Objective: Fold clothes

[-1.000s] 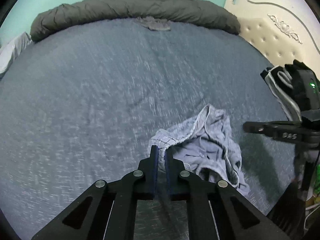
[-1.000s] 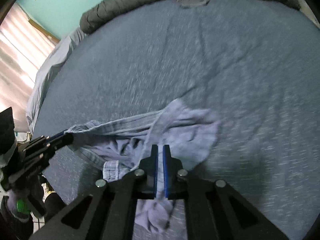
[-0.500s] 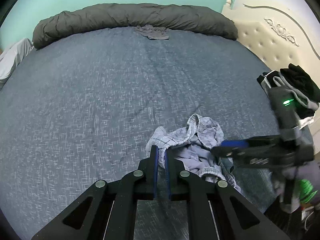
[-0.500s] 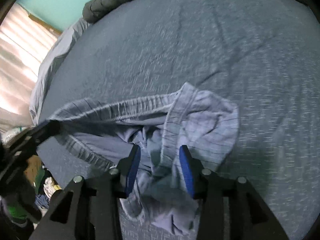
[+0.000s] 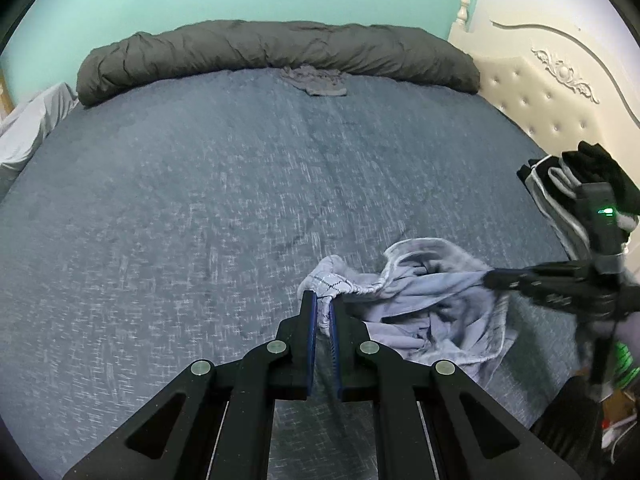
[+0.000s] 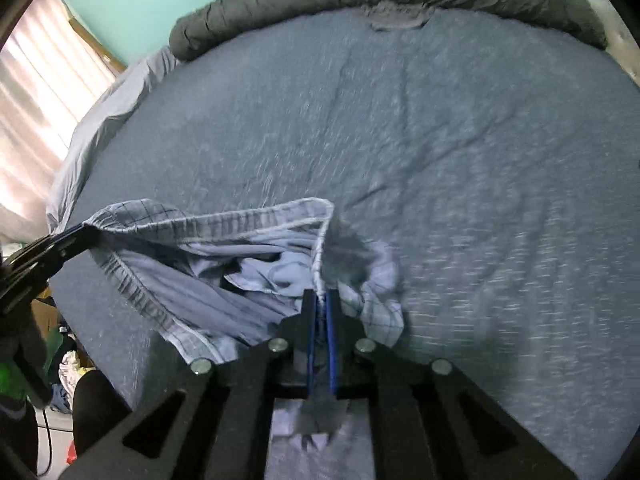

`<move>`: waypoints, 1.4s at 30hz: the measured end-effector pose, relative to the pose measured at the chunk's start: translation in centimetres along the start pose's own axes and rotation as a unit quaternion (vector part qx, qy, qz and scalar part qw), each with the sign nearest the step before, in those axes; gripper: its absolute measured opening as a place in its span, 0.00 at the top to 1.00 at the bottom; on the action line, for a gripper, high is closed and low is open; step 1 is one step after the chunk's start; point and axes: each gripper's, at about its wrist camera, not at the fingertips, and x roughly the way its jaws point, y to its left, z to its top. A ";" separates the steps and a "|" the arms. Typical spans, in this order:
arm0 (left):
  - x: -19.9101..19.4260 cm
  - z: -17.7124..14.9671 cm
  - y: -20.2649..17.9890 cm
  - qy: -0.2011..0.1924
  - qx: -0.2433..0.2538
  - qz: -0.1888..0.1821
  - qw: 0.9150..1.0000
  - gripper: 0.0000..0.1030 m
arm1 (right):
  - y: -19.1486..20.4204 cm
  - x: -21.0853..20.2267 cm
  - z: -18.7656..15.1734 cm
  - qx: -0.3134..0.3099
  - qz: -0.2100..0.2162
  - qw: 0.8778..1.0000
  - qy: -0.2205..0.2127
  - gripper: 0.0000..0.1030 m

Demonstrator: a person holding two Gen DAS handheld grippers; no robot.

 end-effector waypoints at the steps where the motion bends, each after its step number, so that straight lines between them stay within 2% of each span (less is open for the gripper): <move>1: -0.3 0.1 0.1 -0.002 -0.002 0.001 1.000 0.94 | -0.6 -1.0 -0.1 0.000 -0.002 1.000 -0.005 0.96; 3: -0.9 0.4 0.3 -0.007 -0.006 0.002 1.000 0.94 | -2.0 -2.2 -0.3 0.009 -0.002 1.000 -0.005 0.96; 7: -1.5 0.7 0.4 -0.007 -0.010 0.005 1.000 0.94 | -5.7 -2.6 -1.1 0.028 -0.024 0.999 0.022 0.94; 9: -1.5 0.6 0.2 -0.005 -0.008 0.006 1.000 0.94 | -6.8 -2.8 -1.8 0.048 -0.021 0.998 0.035 0.94; 13: -1.3 0.2 -0.1 -0.001 -0.005 0.010 1.000 0.94 | -7.1 -1.6 -2.7 0.069 0.006 0.997 0.046 0.92; 15: -1.2 0.0 -0.2 0.001 -0.003 0.011 1.000 0.94 | -7.2 -1.5 -2.9 0.074 0.012 0.996 0.044 0.87; 18: -1.3 -0.2 -0.2 0.003 -0.001 0.012 1.000 0.94 | -7.9 -1.1 -2.8 0.105 0.024 0.994 0.032 0.81; 22: -1.5 -0.3 -0.5 0.000 0.003 0.012 1.000 0.94 | -8.2 -0.3 -1.7 0.145 0.046 0.988 0.014 0.79; 24: -1.5 -0.4 -0.6 0.000 0.005 0.012 1.000 0.94 | -7.7 0.3 -1.0 0.143 0.047 0.988 0.012 0.70; 28: -1.4 -0.5 -0.3 0.002 0.003 0.012 1.000 0.94 | -6.6 2.3 -0.4 0.128 0.034 0.991 0.035 0.69; 29: -1.4 -0.5 -0.3 0.002 0.002 0.012 1.000 0.94 | -6.4 2.7 -0.4 0.124 0.029 0.991 0.041 0.69; 32: -1.3 -0.6 -0.1 0.003 0.001 0.011 1.000 0.94 | -6.2 2.3 -0.4 0.118 0.022 0.992 0.045 0.87; 35: -1.3 -0.5 0.1 0.003 0.000 0.013 1.000 0.94 | -6.0 1.2 -0.5 0.105 0.022 0.993 0.041 0.97; 42: -1.9 -0.5 0.3 0.000 -0.011 0.011 1.000 0.94 | -6.0 -2.9 -0.1 0.076 0.020 0.997 0.010 0.99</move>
